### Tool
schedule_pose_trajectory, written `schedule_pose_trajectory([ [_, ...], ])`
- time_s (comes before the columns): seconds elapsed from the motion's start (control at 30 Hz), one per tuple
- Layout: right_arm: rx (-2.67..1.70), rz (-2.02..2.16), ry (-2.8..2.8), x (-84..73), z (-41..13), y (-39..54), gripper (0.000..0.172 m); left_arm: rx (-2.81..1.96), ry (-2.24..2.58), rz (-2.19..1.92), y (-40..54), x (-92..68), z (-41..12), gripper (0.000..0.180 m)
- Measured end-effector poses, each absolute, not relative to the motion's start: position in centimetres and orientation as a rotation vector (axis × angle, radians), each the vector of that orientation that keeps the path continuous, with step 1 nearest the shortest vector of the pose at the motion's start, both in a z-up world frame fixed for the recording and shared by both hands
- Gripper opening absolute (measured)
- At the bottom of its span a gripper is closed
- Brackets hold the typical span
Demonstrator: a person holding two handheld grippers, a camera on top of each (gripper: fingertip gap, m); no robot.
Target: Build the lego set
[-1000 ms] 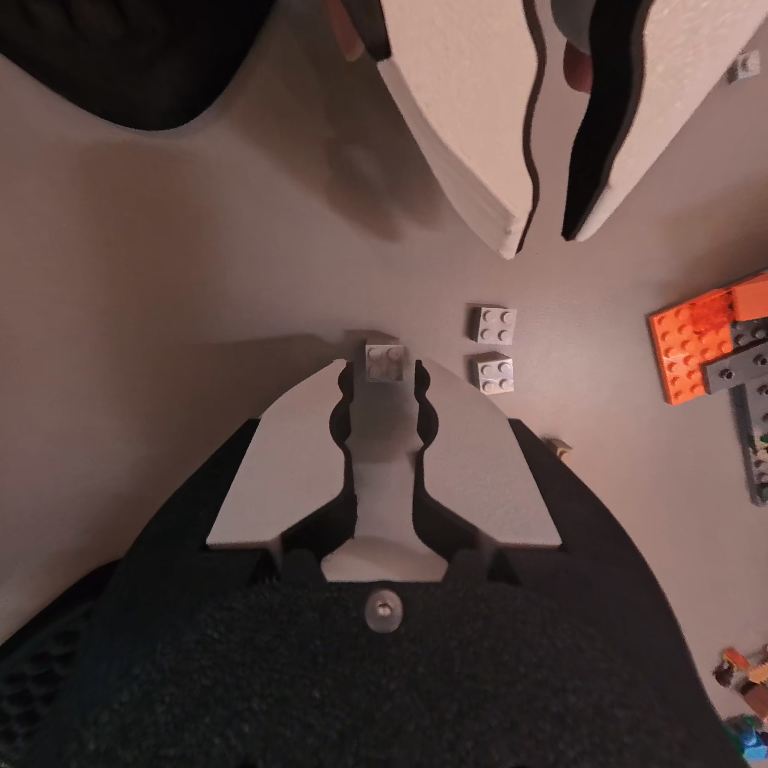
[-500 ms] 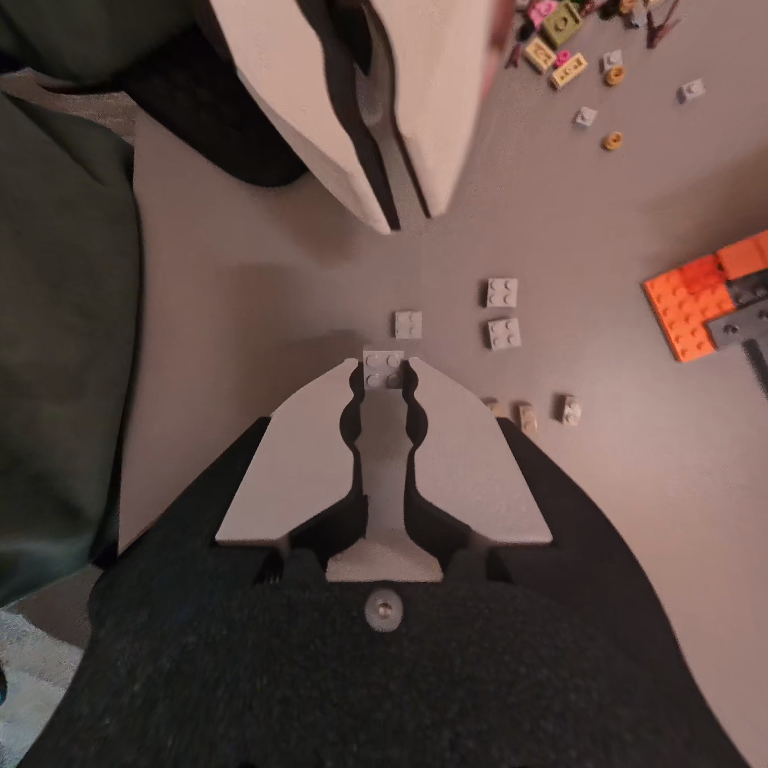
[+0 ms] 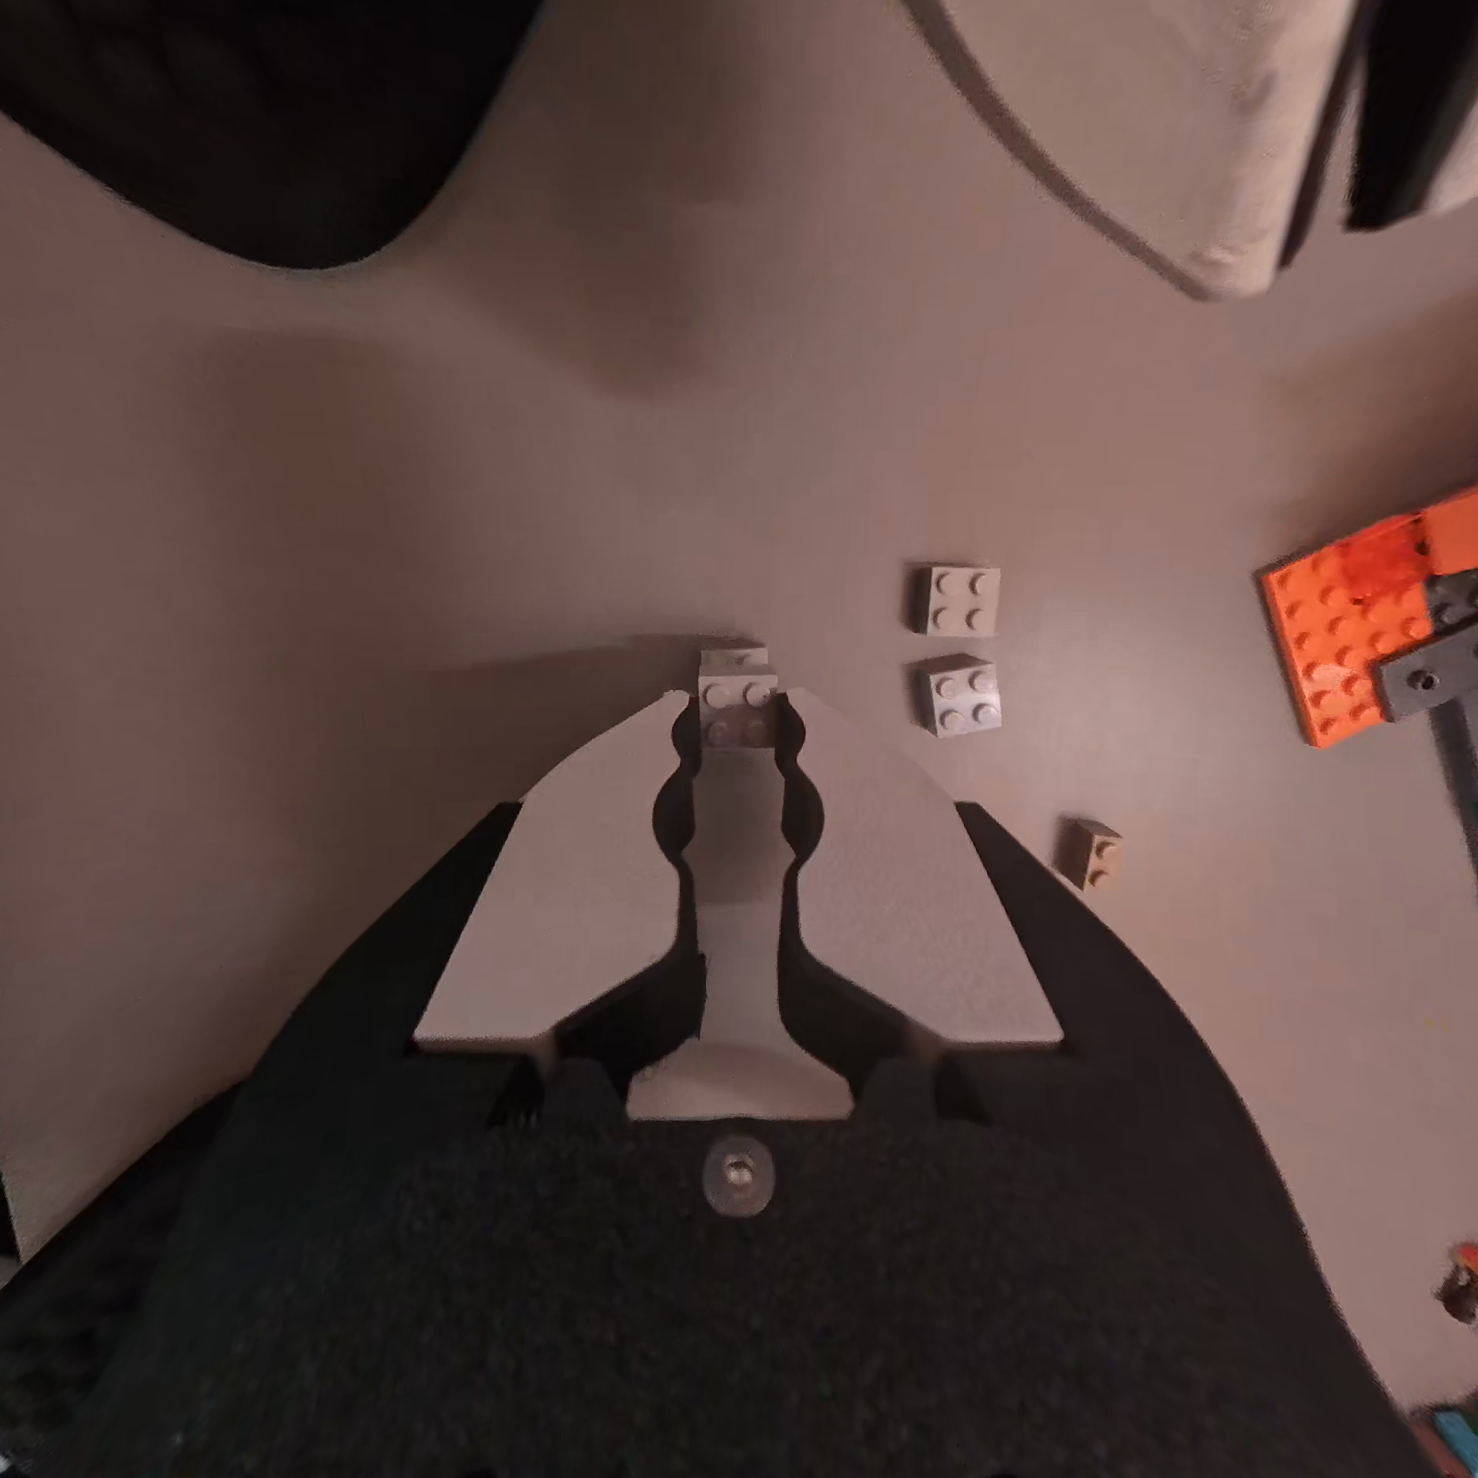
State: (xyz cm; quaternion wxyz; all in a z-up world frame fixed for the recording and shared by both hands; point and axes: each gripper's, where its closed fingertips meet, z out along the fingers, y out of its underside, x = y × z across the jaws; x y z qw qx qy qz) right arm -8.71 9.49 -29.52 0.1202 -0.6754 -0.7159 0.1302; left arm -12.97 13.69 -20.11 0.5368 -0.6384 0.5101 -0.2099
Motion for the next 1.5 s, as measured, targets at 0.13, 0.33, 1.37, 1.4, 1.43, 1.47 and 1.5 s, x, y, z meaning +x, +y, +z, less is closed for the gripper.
schedule_pose_trajectory([
  [0.13, -1.977, 0.359, -2.103, -8.9, -29.8, 9.4, 0.017, -1.517, 1.211, -0.498, 13.7, -13.0, -20.0, 0.004],
  [0.33, -1.982, 0.348, -2.113, -9.0, -30.1, 9.4, 0.017, -1.516, 1.205, -0.501, 13.7, -13.2, -19.8, 0.004],
  [1.37, -1.995, 0.689, -1.995, -7.8, -24.7, 9.5, 0.017, -1.376, 1.297, -0.552, 11.1, -11.2, -18.7, 0.007],
  [1.4, -1.998, 0.689, -1.98, -7.5, -24.3, 9.8, 0.017, -1.379, 1.302, -0.544, 11.1, -11.2, -18.7, 0.007],
  [1.43, -2.012, 0.681, -1.968, -7.2, -24.2, 10.0, 0.017, -1.381, 1.301, -0.545, 11.1, -11.3, -18.7, 0.007],
  [1.47, -2.026, 0.666, -1.964, -7.0, -24.3, 10.1, 0.017, -1.382, 1.293, -0.546, 11.2, -11.4, -18.7, 0.007],
  [1.5, -2.029, 0.651, -1.964, -7.0, -24.6, 10.1, 0.017, -1.384, 1.286, -0.546, 11.3, -11.5, -18.6, 0.007],
])
